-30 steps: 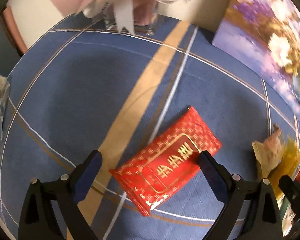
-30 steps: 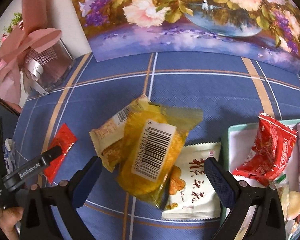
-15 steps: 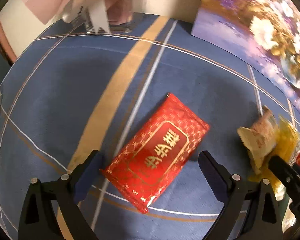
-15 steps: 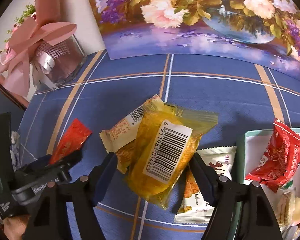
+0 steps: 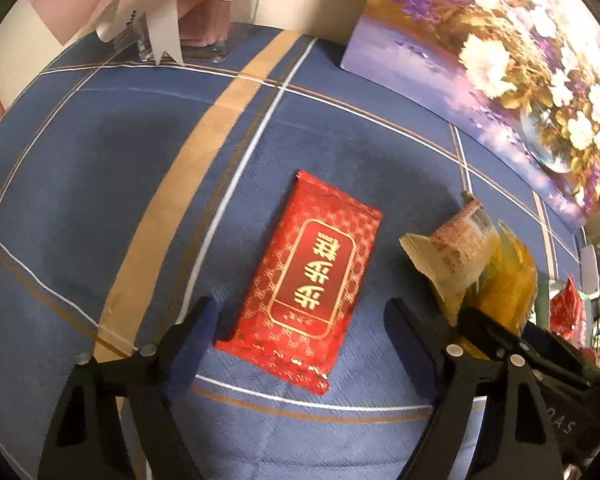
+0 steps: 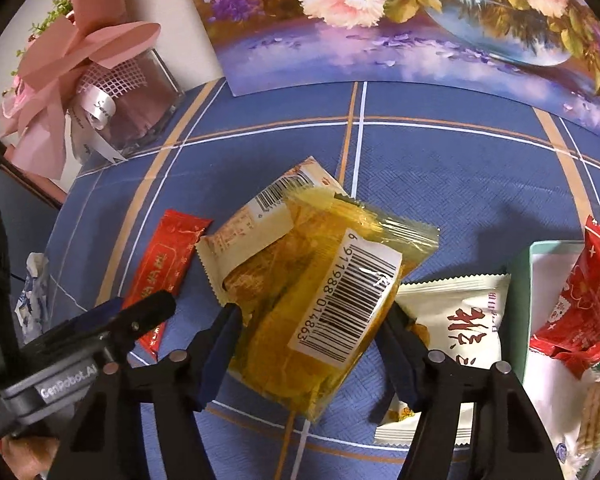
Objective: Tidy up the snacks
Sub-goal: 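Grasp the red cake packet with left tool while right tool grasps yellow bread bag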
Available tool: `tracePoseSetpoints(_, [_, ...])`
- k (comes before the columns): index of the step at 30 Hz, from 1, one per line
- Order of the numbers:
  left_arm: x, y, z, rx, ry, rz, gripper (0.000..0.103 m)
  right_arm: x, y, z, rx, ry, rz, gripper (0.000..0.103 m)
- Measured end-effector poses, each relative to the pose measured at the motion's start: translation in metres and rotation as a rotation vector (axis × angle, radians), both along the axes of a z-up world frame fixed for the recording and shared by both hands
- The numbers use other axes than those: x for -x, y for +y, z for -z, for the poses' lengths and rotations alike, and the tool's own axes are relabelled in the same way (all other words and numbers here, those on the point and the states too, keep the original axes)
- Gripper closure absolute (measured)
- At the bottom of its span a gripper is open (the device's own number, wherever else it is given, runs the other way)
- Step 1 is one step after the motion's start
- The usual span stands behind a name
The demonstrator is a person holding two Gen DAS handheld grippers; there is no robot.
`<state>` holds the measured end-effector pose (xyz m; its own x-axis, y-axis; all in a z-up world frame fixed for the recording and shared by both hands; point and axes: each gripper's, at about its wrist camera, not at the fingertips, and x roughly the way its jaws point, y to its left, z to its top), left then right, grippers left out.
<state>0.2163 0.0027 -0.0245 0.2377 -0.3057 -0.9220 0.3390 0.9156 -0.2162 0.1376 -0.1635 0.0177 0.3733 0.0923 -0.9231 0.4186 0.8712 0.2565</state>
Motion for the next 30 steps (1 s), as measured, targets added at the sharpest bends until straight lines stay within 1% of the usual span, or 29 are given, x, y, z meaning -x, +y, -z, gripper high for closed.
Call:
tracePoseSetpoints(8, [-0.006,-0.017,0.006,-0.092,-0.06,0.022,0.017,-0.002,0.002,0.003,0.023,0.008,-0.01,0.034])
tracePoseSetpoints(11, [-0.005,-0.02,0.007,-0.114,-0.085,0.025,0.017,-0.001,0.001,0.005,0.021,0.009,-0.004,0.038])
tracePoseSetpoints(12, [-0.004,-0.019,0.007,-0.115,-0.094,0.02,0.021,-0.002,0.001,0.005,0.023,0.011,-0.003,0.039])
tracePoseSetpoints(13, [-0.002,-0.017,0.006,-0.125,-0.113,0.007,0.028,-0.002,0.0,0.005,0.026,0.014,0.001,0.043])
tracePoseSetpoints(14, [-0.002,-0.015,0.005,-0.123,-0.121,-0.004,0.031,-0.002,0.0,0.005,0.026,0.015,0.006,0.044])
tracePoseSetpoints(16, [-0.002,-0.009,0.003,-0.117,-0.131,-0.033,0.049,-0.001,-0.002,0.004,0.02,0.011,0.017,0.045])
tracePoseSetpoints(19, [-0.003,0.003,0.001,-0.066,-0.123,-0.071,0.052,0.0,-0.003,0.004,0.019,0.014,0.023,0.045])
tracePoseSetpoints(21, [-0.001,0.006,0.002,-0.051,-0.127,-0.076,0.053,0.001,-0.003,0.003,0.018,0.016,0.019,0.046])
tracePoseSetpoints(30, [0.003,0.002,0.002,-0.072,-0.134,-0.07,0.053,0.001,-0.001,0.002,0.022,0.017,0.01,0.045])
